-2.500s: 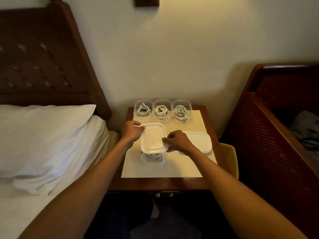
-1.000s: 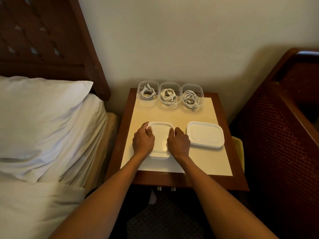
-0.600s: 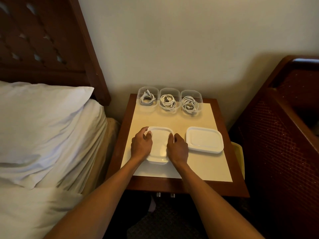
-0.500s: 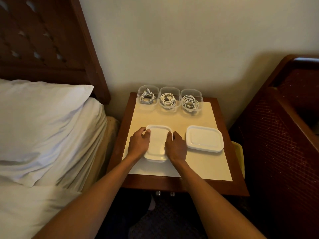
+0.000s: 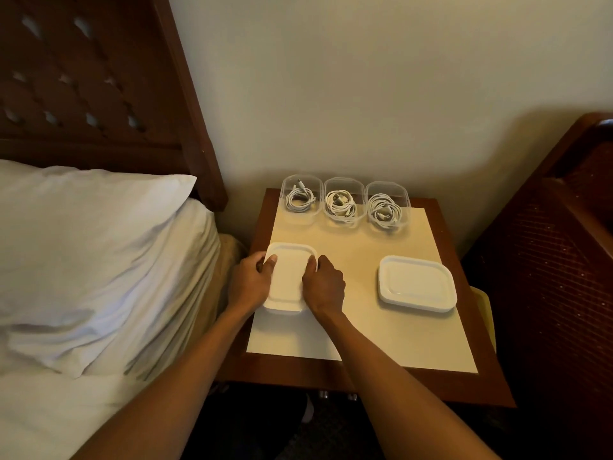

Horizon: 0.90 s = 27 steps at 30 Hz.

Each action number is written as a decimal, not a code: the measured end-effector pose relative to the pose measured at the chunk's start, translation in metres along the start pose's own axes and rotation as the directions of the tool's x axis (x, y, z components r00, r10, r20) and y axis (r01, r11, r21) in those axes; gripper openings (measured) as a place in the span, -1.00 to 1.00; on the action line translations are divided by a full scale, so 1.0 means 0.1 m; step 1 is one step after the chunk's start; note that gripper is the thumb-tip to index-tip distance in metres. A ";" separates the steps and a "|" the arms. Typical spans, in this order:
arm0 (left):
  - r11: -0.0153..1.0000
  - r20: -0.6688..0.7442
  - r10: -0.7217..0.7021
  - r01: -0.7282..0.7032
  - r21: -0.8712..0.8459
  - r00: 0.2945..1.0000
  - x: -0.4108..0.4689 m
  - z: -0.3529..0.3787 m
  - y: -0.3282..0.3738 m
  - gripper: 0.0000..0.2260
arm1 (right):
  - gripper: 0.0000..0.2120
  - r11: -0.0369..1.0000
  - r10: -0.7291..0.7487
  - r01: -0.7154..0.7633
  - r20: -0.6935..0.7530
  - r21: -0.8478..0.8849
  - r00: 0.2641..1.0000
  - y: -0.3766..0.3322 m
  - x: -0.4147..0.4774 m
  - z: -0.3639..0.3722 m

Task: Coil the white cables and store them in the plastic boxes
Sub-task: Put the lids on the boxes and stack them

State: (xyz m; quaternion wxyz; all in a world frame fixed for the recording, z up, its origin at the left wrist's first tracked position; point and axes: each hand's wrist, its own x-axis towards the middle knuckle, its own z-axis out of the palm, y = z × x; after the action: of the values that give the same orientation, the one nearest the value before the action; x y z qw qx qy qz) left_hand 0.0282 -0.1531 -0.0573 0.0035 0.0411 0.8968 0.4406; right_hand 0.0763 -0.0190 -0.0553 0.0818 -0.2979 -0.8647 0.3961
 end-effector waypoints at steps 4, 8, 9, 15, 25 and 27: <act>0.999 -0.056 -0.001 0.004 0.053 0.998 0.10 -0.02 -0.02 -0.66 | -0.59 1.000 -0.017 0.017 0.012 -0.008 1.000 -0.12 0.11 0.09; 0.999 -0.091 -0.013 0.017 0.050 0.996 0.15 -0.06 -0.04 -0.66 | -0.60 1.000 -0.013 0.013 0.024 -0.005 1.000 -0.20 0.19 0.16; 0.998 -0.085 -0.012 0.017 0.058 0.996 0.17 -0.06 -0.05 -0.65 | -0.60 1.000 -0.009 0.009 0.018 -0.002 1.000 -0.20 0.18 0.18; 0.995 -0.041 -0.033 0.036 0.088 0.999 0.24 -0.09 -0.07 -0.64 | -0.56 1.000 -0.025 0.025 0.087 0.002 0.996 -0.19 0.20 0.11; 0.958 -0.129 0.184 -0.149 0.246 0.974 0.29 0.01 0.46 -0.64 | -0.62 0.984 0.098 -0.072 -0.163 0.161 0.982 0.02 0.82 -0.98; 0.960 -0.113 0.263 -0.248 0.129 0.958 0.29 0.16 0.65 -0.68 | -0.58 0.984 0.152 -0.128 -0.213 0.120 0.965 0.17 1.03 -1.19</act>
State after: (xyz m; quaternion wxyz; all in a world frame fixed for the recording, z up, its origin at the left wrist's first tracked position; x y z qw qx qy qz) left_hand 0.0047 -0.0983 -0.0149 -0.1136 0.1283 0.9058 0.3874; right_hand 0.0457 0.1250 0.0023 0.1647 -0.3958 -0.8049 0.4103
